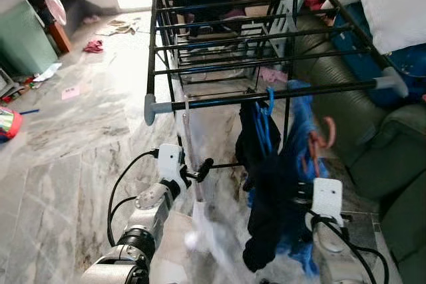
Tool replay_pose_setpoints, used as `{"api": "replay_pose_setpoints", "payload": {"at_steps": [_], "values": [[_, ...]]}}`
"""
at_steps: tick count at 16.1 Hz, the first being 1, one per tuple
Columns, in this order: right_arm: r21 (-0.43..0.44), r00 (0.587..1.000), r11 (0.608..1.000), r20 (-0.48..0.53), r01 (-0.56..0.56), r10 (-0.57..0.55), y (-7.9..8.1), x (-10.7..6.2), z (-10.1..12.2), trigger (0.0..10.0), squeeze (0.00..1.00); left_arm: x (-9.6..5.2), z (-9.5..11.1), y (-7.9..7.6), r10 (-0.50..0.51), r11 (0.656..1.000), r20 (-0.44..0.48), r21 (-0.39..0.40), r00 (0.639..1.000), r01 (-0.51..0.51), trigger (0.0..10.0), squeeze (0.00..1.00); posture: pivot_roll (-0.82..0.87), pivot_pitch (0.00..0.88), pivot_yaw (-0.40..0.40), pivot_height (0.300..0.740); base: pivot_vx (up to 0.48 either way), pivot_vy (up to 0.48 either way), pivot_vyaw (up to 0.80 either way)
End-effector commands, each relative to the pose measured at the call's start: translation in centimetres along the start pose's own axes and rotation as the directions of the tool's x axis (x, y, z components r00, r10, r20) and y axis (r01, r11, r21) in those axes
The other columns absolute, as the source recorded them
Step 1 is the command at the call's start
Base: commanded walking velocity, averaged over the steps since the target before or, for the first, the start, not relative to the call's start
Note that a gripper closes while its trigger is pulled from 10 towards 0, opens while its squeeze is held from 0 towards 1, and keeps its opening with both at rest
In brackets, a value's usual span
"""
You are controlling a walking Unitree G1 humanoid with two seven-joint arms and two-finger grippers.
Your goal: Hang hanger
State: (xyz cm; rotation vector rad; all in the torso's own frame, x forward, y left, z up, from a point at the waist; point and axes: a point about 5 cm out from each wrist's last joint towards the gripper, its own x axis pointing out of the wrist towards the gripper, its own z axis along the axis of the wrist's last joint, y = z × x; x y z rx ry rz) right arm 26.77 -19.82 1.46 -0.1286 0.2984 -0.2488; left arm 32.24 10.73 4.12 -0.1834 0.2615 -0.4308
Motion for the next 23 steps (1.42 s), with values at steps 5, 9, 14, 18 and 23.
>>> {"api": "replay_pose_setpoints", "payload": {"at_steps": [5, 9, 14, 18, 23], "values": [[0.016, 0.994, 0.999, 0.107, 0.032, -0.033, -1.5, 0.4, 2.9, 10.0, 0.0, -0.9, -0.5, 0.5, -0.034, 0.998, 0.006, 0.048, 0.999, 0.034, 10.0, 0.0, -0.1, 0.13, 0.066, 0.74, 0.0, 0.0, 0.0], [0.043, 0.99, 0.998, 0.133, 0.041, -0.047, -2.4, 1.3, 5.9, 10.0, 0.0, -1.1, -0.8, 0.4, -0.047, 0.998, -0.001, 0.05, 0.999, 0.047, 10.0, 0.0, -0.09, 0.14, 0.073, 0.74, 0.0, 0.0, 0.0], [0.054, 0.991, 0.998, 0.127, 0.032, -0.039, -2.4, 1.6, 6.6, 10.0, 0.0, -1.1, -0.8, 0.3, -0.05, 0.997, -0.001, 0.05, 0.999, 0.05, 10.0, 0.0, -0.09, 0.14, 0.074, 0.74, 0.0, 0.0, 0.0], [0.054, 0.991, 0.998, 0.127, 0.032, -0.039, -2.4, 1.6, 6.6, 10.0, 0.0, -1.1, -0.8, 0.3, -0.05, 0.997, -0.001, 0.05, 0.999, 0.05, 10.0, 0.0, -0.09, 0.14, 0.074, 0.74, 0.0, 0.0, 0.0], [0.054, 0.991, 0.998, 0.127, 0.032, -0.039, -2.4, 1.6, 6.6, 10.0, 0.0, -1.1, -0.8, 0.3, -0.05, 0.997, -0.001, 0.05, 0.999, 0.05, 10.0, 0.0, -0.09, 0.14, 0.074, 0.74, 0.0, 0.0, 0.0]]}}
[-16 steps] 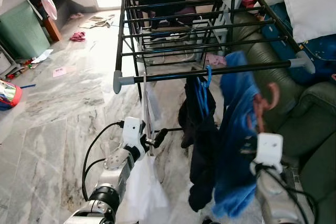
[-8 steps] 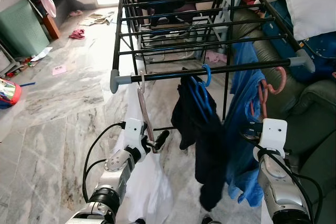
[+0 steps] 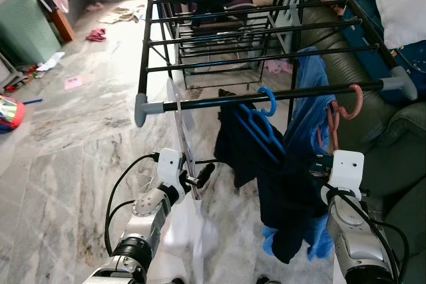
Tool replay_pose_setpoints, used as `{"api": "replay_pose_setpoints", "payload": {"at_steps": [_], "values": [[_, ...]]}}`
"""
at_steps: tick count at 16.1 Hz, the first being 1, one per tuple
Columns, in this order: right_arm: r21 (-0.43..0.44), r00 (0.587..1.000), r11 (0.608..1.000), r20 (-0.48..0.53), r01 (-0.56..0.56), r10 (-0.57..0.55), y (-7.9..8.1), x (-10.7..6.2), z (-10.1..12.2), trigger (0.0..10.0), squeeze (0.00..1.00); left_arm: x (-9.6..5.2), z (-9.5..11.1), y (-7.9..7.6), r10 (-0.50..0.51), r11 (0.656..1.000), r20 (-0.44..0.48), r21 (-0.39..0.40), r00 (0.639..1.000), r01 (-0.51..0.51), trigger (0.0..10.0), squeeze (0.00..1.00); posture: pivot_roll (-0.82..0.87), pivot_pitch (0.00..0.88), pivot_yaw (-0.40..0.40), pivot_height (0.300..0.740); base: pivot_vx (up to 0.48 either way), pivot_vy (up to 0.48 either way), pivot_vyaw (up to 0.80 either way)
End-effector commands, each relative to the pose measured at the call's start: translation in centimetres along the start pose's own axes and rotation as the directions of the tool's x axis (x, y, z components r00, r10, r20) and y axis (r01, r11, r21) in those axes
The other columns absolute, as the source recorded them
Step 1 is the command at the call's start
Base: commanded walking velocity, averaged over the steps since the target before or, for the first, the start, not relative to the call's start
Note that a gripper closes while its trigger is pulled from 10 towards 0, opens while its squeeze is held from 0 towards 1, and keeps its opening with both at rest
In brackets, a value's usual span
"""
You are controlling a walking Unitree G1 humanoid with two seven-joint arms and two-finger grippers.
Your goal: Hang hanger
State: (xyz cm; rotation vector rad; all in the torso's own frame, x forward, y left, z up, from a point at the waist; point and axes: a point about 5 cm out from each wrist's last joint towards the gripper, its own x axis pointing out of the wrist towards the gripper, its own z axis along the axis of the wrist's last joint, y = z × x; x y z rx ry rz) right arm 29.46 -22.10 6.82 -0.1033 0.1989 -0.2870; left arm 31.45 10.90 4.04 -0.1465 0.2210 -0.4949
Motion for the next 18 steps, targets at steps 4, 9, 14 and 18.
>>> {"api": "replay_pose_setpoints", "payload": {"at_steps": [4, 9, 14, 18], "values": [[0.035, 0.995, 0.997, -0.068, -0.074, 0.077, 0.7, 3.9, 4.3, 10.0, 0.0, -0.1, -0.4, -0.1, 0.003, 1.0, -0.026, -0.002, 1.0, -0.003, 10.0, 0.0, -0.08, 0.129, 0.074, 0.74, 0.0, 0.0, 0.0], [0.02, 0.993, 0.996, -0.073, -0.087, 0.088, 0.8, 4.4, 5.1, 10.0, 0.0, 0.1, -0.3, -0.2, 0.0, 1.0, -0.026, -0.004, 1.0, 0.0, 10.0, 0.0, -0.09, 0.134, 0.075, 0.74, 0.0, 0.0, 0.0], [0.017, 0.984, 0.993, -0.132, -0.115, 0.117, 1.1, 4.9, 4.8, 10.0, 0.0, 0.1, -0.4, -0.4, -0.002, 1.0, -0.03, -0.008, 1.0, 0.002, 10.0, 0.0, -0.09, 0.135, 0.067, 0.74, 0.0, 0.0, 0.0], [0.032, 0.963, 0.992, -0.24, -0.122, 0.127, 1.1, 4.5, 2.3, 10.0, 0.0, 0.1, -0.6, -0.4, 0.005, 1.0, -0.034, -0.015, 0.999, -0.005, 10.0, 0.0, -0.09, 0.135, 0.065, 0.74, 0.0, 0.0, 0.0]]}}
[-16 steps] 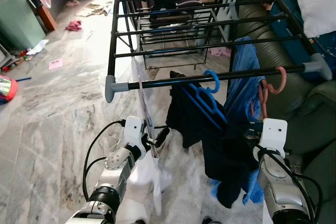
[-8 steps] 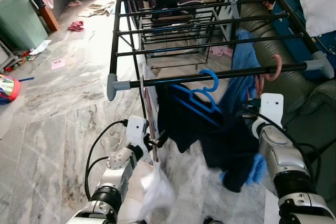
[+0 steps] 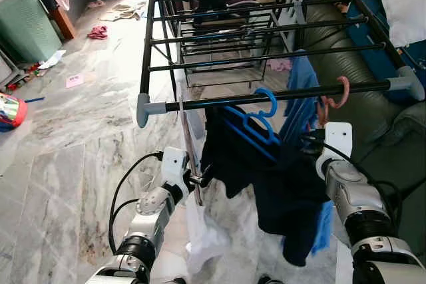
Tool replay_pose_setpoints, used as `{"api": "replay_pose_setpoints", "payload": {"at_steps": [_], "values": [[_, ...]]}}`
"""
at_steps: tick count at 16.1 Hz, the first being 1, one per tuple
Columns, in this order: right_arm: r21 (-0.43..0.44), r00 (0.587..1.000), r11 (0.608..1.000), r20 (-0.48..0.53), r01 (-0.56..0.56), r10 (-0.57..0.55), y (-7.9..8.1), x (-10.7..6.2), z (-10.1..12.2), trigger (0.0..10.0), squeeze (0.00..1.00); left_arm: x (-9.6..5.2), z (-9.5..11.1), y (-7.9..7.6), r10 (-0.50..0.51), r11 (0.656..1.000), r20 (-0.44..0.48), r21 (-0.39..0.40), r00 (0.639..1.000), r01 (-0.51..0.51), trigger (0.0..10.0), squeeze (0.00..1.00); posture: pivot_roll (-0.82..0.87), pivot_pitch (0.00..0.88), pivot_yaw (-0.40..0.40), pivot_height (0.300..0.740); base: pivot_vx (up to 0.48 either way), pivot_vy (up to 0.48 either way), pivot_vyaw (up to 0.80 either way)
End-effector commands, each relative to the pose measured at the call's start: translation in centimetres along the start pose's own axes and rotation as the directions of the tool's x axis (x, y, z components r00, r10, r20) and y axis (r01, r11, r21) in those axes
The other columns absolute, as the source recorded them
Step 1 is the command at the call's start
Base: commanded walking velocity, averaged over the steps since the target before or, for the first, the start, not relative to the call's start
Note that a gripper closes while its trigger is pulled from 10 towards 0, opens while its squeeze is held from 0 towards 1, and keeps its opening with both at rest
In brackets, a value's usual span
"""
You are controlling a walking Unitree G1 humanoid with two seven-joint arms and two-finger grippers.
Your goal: Hang hanger
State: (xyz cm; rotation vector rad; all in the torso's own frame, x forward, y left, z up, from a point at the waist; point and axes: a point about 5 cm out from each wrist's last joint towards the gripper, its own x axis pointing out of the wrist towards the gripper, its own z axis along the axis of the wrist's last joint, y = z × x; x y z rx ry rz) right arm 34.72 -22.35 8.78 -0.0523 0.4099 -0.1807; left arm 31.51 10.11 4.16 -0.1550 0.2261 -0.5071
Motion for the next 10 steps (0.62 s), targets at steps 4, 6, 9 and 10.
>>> {"api": "replay_pose_setpoints", "payload": {"at_steps": [4, 6, 9, 10], "values": [[0.013, 0.998, 1.0, -0.07, -0.005, 0.005, -0.2, -0.1, -1.9, 10.0, 0.0, -0.3, -0.6, 0.3, 0.014, 1.0, -0.034, -0.005, 0.999, -0.014, 10.0, 0.0, -0.09, 0.134, 0.072, 0.74, 0.0, 0.0, 0.0], [0.015, 0.997, 1.0, -0.075, 0.001, 0.0, -0.4, -0.1, -2.1, 10.0, 0.0, -0.2, -0.5, 0.3, 0.011, 1.0, -0.035, -0.004, 0.999, -0.011, 10.0, 0.0, -0.09, 0.135, 0.074, 0.74, 0.0, 0.0, 0.0], [0.045, 0.998, 0.999, -0.067, 0.008, -0.005, -0.6, -0.1, -2.1, 10.0, 0.56, -0.2, -0.5, 0.3, 0.009, 1.0, -0.037, -0.002, 0.999, -0.009, 10.0, 0.0, -0.09, 0.133, 0.076, 0.74, 0.0, 0.0, 0.0], [0.052, 0.998, 0.999, -0.064, 0.013, -0.01, -0.7, -0.1, -2.1, 10.0, 1.0, -0.2, -0.5, 0.3, 0.008, 1.0, -0.037, -0.003, 0.999, -0.008, 10.0, 0.0, -0.09, 0.131, 0.076, 0.74, 0.0, 0.0, 0.0]]}}
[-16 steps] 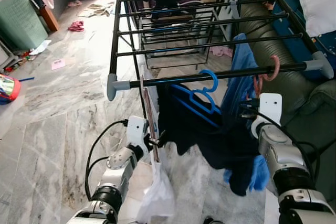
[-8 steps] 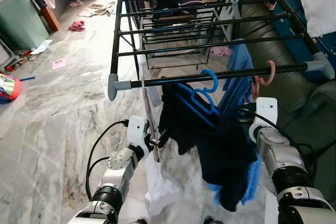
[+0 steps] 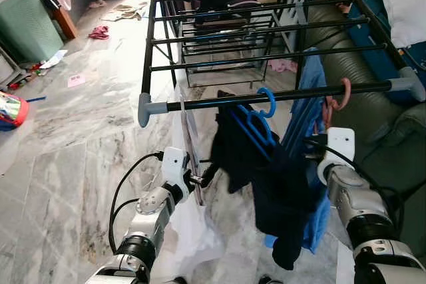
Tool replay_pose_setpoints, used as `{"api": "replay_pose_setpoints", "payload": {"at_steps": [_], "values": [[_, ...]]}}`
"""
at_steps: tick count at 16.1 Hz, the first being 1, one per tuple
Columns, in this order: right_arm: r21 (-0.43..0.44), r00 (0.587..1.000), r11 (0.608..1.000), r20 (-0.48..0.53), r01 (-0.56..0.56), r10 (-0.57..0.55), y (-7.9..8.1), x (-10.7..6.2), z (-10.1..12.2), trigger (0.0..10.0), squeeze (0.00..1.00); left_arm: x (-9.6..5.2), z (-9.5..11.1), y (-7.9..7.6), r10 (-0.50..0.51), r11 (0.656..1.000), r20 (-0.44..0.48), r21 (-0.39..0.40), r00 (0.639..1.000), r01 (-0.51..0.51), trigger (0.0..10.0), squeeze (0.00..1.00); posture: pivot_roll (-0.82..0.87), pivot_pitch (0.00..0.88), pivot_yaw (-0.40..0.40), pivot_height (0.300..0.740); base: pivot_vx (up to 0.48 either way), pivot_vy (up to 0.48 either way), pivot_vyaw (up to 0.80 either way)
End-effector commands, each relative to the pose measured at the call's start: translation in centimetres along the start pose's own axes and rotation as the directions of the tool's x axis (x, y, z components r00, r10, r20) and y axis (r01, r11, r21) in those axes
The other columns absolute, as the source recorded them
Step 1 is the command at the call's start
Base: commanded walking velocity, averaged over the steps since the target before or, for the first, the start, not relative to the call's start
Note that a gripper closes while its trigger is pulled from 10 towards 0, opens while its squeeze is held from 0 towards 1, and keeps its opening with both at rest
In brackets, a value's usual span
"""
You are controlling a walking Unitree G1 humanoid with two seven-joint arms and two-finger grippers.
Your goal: Hang hanger
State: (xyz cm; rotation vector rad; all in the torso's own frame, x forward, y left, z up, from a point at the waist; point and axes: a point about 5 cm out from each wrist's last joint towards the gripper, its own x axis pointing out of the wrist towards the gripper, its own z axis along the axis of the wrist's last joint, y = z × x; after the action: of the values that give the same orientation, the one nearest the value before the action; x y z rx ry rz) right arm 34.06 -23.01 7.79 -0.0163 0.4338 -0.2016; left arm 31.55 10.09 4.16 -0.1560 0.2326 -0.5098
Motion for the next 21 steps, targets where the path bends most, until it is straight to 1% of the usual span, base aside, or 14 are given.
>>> {"api": "replay_pose_setpoints", "payload": {"at_steps": [1, 2, 3, 4, 6, 7, 10, 12, 14, 17, 18, 21], "values": [[0.019, 1.0, 1.0, -0.03, 0.003, -0.003, -0.2, 0.0, -0.9, 10.0, 1.0, -0.2, -0.5, 0.2, 0.009, 1.0, -0.03, -0.001, 0.999, -0.009, 10.0, 0.0, -0.09, 0.13, 0.076, 0.74, 0.0, 0.0, 0.0], [0.01, 1.0, 1.0, -0.017, 0.012, -0.012, -0.3, -0.1, -0.7, 10.0, 1.0, -0.2, -0.5, 0.2, 0.008, 1.0, -0.03, -0.001, 1.0, -0.008, 10.0, 0.0, -0.09, 0.129, 0.075, 0.74, 0.0, 0.0, 0.0], [-0.044, 0.999, 0.999, 0.027, 0.027, -0.026, -0.4, -0.2, -0.2, 10.0, 1.0, -0.2, -0.5, 0.2, 0.008, 1.0, -0.029, -0.002, 1.0, -0.008, 10.0, 0.0, -0.09, 0.128, 0.075, 0.74, 0.0, 0.0, 0.0], [-0.069, 0.998, 0.997, 0.053, 0.042, -0.038, -0.5, -0.4, 0.2, 10.0, 1.0, -0.2, -0.4, 0.2, 0.008, 1.0, -0.029, -0.003, 1.0, -0.009, 10.0, 0.0, -0.09, 0.128, 0.075, 0.74, 0.0, 0.0, 0.0], [-0.136, 0.983, 0.984, 0.157, 0.12, -0.098, -0.8, -1.0, 1.2, 10.0, 1.0, -0.2, -0.4, 0.3, 0.008, 1.0, -0.027, -0.003, 1.0, -0.008, 10.0, 0.0, -0.09, 0.127, 0.077, 0.74, 0.0, 0.0, 0.0], [-0.149, 0.976, 0.978, 0.181, 0.148, -0.12, -1.0, -1.2, 1.4, 10.0, 1.0, -0.2, -0.4, 0.3, 0.008, 1.0, -0.026, -0.003, 1.0, -0.008, 10.0, 0.0, -0.09, 0.125, 0.076, 0.74, 0.0, 0.0, 0.0], [-0.134, 0.961, 0.971, 0.22, 0.2, -0.168, -1.4, -1.8, 1.4, 10.0, 1.0, -0.2, -0.4, 0.3, 0.005, 1.0, -0.027, -0.002, 1.0, -0.005, 10.0, 0.0, -0.09, 0.122, 0.077, 0.74, 0.0, 0.0, 0.0], [-0.122, 0.953, 0.965, 0.228, 0.234, -0.202, -1.5, -2.5, 0.8, 10.0, 1.0, -0.1, -0.3, 0.2, -0.002, 1.0, -0.028, 0.002, 1.0, 0.002, 10.0, 0.0, -0.1, 0.117, 0.082, 0.74, 0.0, 0.0, 0.0], [-0.119, 0.95, 0.963, 0.232, 0.241, -0.209, -1.5, -2.7, 0.7, 10.0, 1.0, -0.1, -0.2, 0.2, -0.004, 1.0, -0.027, 0.004, 1.0, 0.004, 10.0, 0.0, -0.1, 0.115, 0.083, 0.74, 0.0, 0.0, 0.0], [-0.094, 0.934, 0.96, 0.274, 0.262, -0.228, -1.3, -3.5, 0.7, 10.0, 1.0, -0.1, -0.1, 0.4, -0.003, 1.0, -0.026, 0.007, 1.0, 0.003, 10.0, 0.0, -0.1, 0.112, 0.084, 0.74, 0.0, 0.0, 0.0], [-0.095, 0.935, 0.96, 0.269, 0.265, -0.231, -1.0, -3.8, 0.2, 10.0, 1.0, -0.1, -0.2, 0.4, -0.002, 1.0, -0.027, 0.006, 1.0, 0.003, 10.0, 0.0, -0.1, 0.114, 0.083, 0.74, 0.0, 0.0, 0.0], [-0.093, 0.931, 0.959, 0.28, 0.268, -0.233, -1.0, -4.0, 0.3, 10.0, 1.0, -0.1, -0.3, 0.3, -0.004, 1.0, -0.03, 0.005, 1.0, 0.004, 10.0, 0.0, -0.1, 0.117, 0.082, 0.74, 0.0, 0.0, 0.0]]}}
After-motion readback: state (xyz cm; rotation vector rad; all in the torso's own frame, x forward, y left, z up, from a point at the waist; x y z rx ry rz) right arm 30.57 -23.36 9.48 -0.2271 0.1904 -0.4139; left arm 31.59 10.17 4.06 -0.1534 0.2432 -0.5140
